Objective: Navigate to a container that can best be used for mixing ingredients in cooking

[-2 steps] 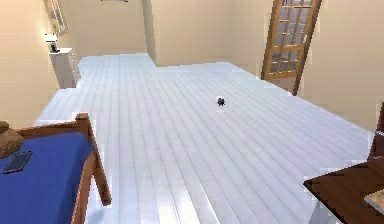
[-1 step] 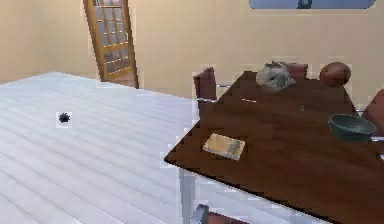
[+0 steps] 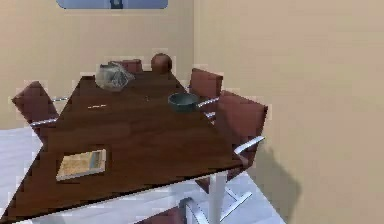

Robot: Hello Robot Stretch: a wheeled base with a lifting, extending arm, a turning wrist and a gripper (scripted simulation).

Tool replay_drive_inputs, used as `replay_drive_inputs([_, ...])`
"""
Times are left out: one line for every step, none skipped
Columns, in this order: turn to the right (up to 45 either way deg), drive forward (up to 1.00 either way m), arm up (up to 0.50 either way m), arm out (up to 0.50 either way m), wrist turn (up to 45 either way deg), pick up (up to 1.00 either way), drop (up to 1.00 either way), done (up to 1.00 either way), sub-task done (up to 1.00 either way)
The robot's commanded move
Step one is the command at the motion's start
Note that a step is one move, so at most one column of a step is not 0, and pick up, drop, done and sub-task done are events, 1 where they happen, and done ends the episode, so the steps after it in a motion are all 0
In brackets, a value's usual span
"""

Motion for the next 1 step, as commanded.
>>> replay_drive_inputs([45.0, 0.00, 0.00, 0.00, 0.0, 0.00, 0.00, 0.00, 0.00])
